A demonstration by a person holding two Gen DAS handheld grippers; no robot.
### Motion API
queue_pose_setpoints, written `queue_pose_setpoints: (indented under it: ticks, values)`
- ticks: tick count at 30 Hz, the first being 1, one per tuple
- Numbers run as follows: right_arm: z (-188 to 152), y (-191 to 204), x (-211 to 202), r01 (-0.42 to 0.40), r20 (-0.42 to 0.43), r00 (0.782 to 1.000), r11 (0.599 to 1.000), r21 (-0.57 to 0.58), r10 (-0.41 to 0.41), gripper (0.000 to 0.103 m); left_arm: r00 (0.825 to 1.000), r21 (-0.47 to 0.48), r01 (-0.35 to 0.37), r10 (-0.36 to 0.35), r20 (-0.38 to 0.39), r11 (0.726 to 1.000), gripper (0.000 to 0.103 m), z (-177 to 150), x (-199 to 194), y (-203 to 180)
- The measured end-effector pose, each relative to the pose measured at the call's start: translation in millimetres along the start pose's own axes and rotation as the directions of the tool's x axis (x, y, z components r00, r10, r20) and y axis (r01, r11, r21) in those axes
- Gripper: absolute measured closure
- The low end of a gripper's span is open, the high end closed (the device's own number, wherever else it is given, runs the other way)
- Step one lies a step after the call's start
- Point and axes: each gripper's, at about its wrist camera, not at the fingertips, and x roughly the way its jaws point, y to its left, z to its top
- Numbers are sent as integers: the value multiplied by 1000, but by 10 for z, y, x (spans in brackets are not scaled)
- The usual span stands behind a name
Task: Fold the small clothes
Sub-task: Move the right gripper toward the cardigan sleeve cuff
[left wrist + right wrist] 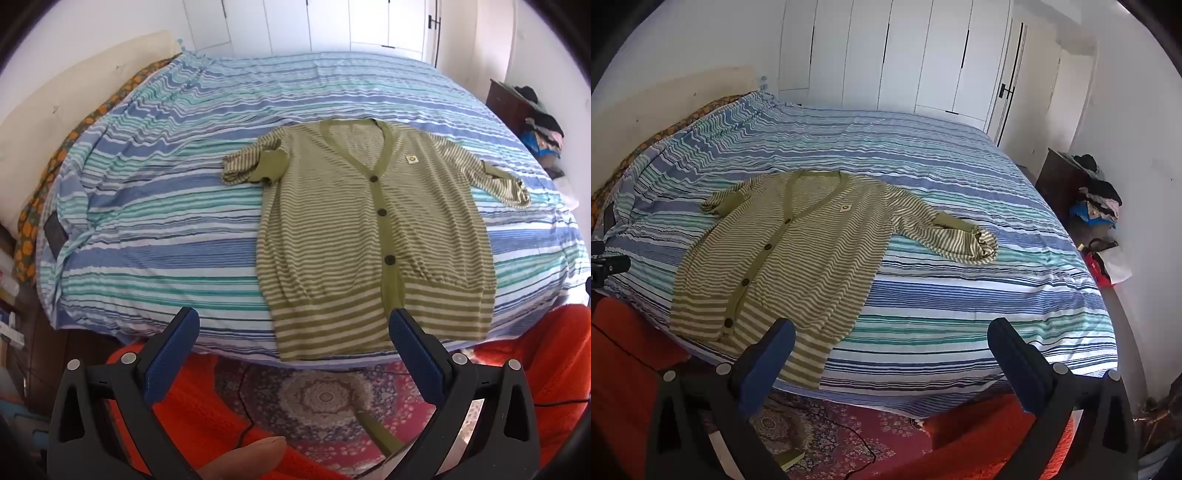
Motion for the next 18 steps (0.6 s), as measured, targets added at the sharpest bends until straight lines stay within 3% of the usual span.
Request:
queue_pose_setpoints:
  ticks: [11,18]
  values:
    - [9,126,-4,-21,24,1000,1000,-6,21,0,1000,-17,8,-8,-2,1000,1,-105,40,156]
    - [-24,110,-62,-23,61,998,1000,16,22,0,1000,17,17,-16,-25,1000,1,-82,98,-60]
